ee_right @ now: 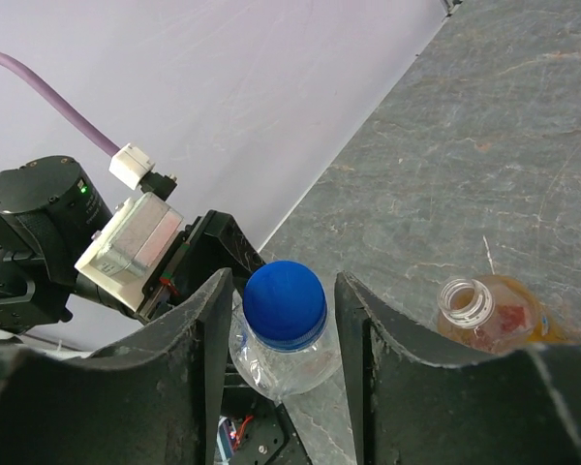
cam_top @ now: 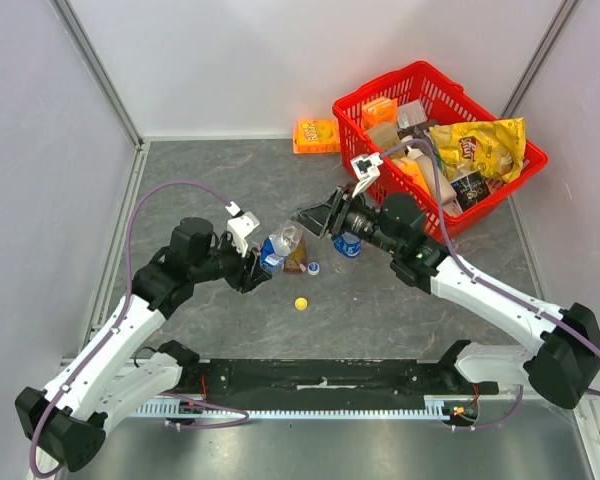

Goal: Unscrew the bottle caps
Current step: Unscrew the bottle cap from the plastic bottle.

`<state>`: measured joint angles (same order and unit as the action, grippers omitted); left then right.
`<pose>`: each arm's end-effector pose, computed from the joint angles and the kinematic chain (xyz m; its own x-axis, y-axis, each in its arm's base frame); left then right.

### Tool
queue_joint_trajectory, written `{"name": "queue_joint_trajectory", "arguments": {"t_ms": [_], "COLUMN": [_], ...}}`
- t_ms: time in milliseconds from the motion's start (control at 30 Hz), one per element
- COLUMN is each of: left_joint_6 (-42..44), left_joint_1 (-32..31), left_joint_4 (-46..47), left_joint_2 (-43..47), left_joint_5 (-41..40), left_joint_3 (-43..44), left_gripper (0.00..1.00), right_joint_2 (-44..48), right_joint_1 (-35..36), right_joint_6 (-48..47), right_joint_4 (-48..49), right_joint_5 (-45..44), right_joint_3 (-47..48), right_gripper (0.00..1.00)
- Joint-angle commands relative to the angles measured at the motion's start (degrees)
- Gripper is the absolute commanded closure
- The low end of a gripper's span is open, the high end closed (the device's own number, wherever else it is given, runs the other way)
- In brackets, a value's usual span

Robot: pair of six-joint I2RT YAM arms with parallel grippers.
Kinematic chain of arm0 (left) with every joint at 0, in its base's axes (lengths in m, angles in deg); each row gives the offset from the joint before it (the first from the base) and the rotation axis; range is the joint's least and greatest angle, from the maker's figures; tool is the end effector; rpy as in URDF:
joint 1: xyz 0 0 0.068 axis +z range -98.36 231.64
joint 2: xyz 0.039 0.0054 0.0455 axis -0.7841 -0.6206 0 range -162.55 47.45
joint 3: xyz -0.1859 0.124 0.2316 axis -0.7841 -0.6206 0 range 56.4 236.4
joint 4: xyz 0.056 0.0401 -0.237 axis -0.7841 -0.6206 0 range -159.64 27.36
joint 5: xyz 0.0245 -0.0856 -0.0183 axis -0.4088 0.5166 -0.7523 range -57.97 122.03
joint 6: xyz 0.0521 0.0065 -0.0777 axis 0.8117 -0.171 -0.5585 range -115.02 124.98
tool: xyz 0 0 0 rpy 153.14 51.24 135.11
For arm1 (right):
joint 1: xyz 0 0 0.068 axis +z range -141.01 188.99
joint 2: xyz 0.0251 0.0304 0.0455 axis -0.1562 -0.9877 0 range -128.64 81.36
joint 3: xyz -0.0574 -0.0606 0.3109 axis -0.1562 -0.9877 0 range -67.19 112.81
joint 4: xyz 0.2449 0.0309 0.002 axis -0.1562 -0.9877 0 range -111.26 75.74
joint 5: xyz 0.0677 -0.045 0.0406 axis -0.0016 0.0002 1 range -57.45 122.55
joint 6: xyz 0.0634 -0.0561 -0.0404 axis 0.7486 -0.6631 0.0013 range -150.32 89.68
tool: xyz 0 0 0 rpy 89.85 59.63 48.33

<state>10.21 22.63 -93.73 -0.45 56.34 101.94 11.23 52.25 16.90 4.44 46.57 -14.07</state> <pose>0.1290 -0.1113 0.3139 -0.4124 0.3237 -0.8516 0.7832 0.6035 -0.1498 0.2088 0.2247 0.4041 -0.6029 0.4105 -0.6841 -0.5871 0.3523 0.7288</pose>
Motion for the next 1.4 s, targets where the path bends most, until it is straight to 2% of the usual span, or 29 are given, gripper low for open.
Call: {"name": "queue_joint_trajectory", "arguments": {"t_ms": [0,300,567,1367], "left_joint_6": [-1.2,-1.3,-1.2,-1.4], "left_joint_1": [-0.2,-0.2,-0.2,-0.3], "left_joint_4": [2.9,3.0,2.9,3.1], "left_joint_2": [0.0,0.0,0.1,0.0], "left_joint_5": [1.3,1.7,1.9,3.4], "left_joint_3": [0.1,0.0,-0.1,-0.5], "left_gripper": [0.77,0.77,0.77,0.77], "right_joint_2": [1.1,0.4,1.4,3.9], "right_joint_1": [0.0,0.0,0.0,0.0], "right_joint_6": [2.8,3.2,2.8,0.9], "right_joint_4": [5.6,6.4,6.4,7.0], "right_joint_5": [1.5,3.5,2.2,-5.6], "right_joint_3": [-1.1,-0.6,-1.2,-4.3], "right_gripper": [0.46,0.52,0.39,0.35]}}
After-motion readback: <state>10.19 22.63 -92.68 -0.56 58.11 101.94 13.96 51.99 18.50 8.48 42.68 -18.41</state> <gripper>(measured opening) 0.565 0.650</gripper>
